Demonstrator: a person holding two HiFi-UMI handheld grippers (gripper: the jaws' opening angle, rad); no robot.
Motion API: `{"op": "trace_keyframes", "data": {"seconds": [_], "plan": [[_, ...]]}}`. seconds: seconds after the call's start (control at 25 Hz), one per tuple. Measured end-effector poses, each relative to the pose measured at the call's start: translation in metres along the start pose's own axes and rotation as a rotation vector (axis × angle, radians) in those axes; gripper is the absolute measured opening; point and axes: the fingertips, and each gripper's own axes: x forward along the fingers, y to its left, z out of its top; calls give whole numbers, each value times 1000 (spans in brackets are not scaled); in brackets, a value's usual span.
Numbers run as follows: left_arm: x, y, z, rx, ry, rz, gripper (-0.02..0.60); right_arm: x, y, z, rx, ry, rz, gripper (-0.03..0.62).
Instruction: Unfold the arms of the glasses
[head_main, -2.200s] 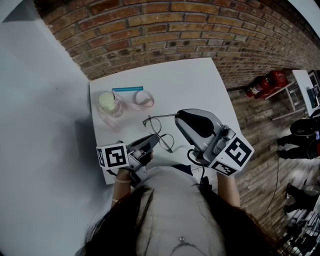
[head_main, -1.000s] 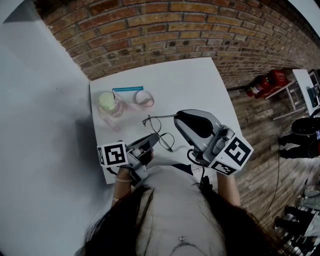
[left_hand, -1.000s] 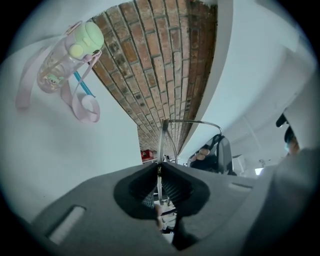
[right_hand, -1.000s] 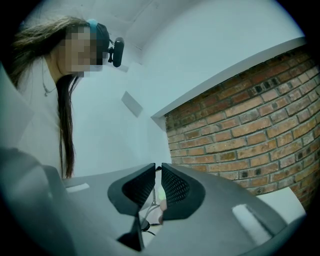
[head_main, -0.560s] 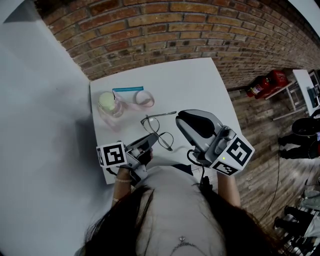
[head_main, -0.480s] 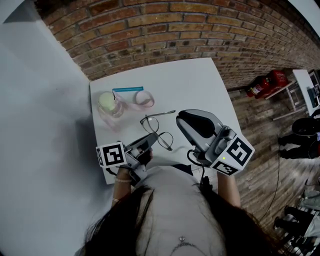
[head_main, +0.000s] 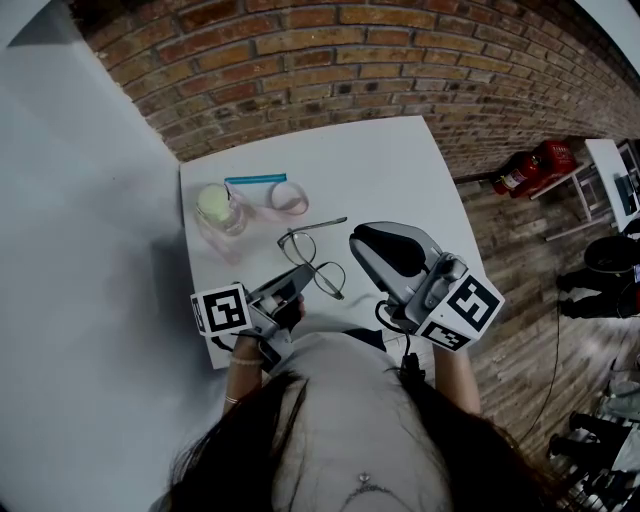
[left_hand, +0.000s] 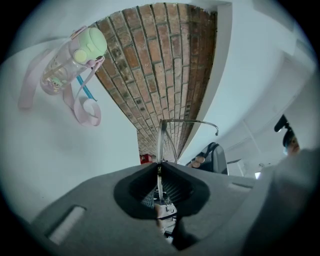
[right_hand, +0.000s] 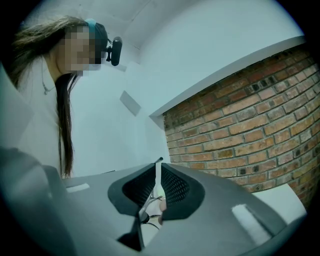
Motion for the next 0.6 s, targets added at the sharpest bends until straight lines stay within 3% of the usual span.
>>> {"op": "trace_keyframes", "data": {"seconds": [0.24,0.36,0.48,0.6], "plan": [[-1,-3,2,4,-17,10,21,5,1,-13,6,35,-2,20],[-2,-2,4,57,-11,34,21,7,3,-19,11,50,4,15],[-2,-2,2,35,-18,44,21,11,6,-25,11,66,12,10],[-3,0,6,136,1,67,21,15,9,-33,12,84,19,8]]}}
